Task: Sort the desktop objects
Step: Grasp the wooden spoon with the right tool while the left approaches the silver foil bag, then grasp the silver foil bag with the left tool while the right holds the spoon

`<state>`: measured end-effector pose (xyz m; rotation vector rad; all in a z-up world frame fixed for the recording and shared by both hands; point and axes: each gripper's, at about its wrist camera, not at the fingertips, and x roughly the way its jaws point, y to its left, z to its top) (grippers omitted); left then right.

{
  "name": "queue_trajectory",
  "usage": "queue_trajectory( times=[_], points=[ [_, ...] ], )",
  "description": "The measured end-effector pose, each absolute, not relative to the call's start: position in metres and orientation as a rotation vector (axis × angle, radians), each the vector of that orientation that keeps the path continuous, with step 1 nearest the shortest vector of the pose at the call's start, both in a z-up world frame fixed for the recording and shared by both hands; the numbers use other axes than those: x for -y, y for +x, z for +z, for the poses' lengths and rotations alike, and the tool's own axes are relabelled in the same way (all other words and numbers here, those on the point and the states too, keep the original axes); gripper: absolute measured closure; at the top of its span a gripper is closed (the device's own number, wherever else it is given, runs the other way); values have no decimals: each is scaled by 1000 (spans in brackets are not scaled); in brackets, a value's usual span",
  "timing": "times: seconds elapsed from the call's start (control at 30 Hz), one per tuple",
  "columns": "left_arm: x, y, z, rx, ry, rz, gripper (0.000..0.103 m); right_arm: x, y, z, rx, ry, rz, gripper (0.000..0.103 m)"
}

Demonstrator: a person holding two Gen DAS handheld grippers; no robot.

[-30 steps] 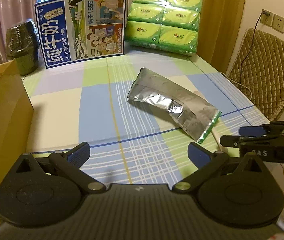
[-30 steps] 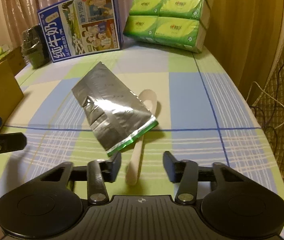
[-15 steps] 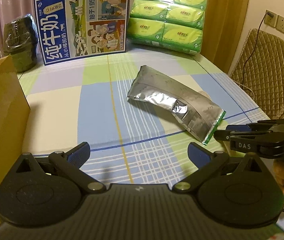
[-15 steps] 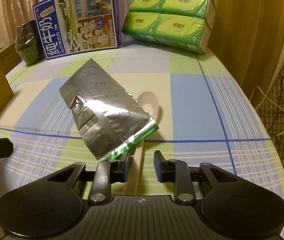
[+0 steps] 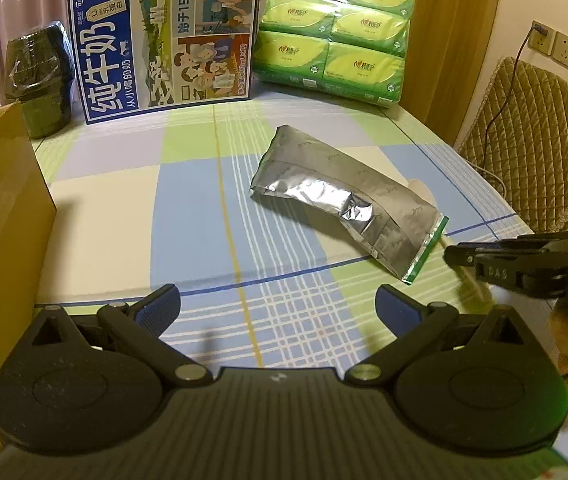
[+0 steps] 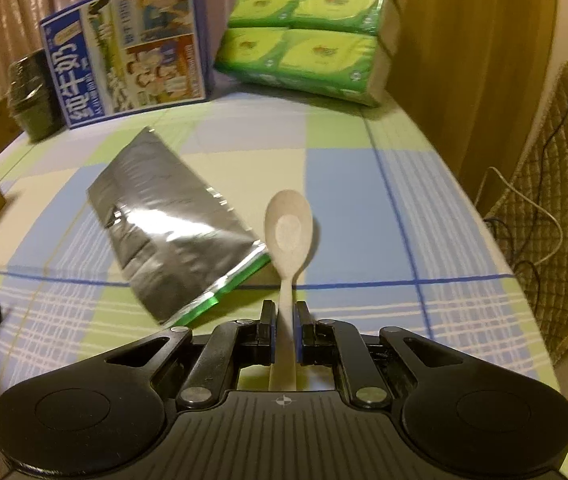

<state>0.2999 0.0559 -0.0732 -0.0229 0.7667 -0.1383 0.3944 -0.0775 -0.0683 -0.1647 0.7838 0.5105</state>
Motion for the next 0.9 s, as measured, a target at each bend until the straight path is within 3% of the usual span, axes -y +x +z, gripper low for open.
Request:
queue_trajectory(
  times=[0.23, 0.37, 0.4, 0.9],
  points=[
    [-51, 302, -75, -769, -12, -151, 1, 81, 399, -71, -773, -123, 535, 94],
    [-50, 305, -76, -769, -15, -152, 1, 79, 401, -69, -746, -121, 545, 69],
    [-49, 306, -76, -767, -16, -152, 1, 80, 402, -69, -736, -121, 541, 68],
    [-53, 316, -76, -759, -47, -145, 1, 58, 390, -72, -683, -227, 623, 68]
  ],
)
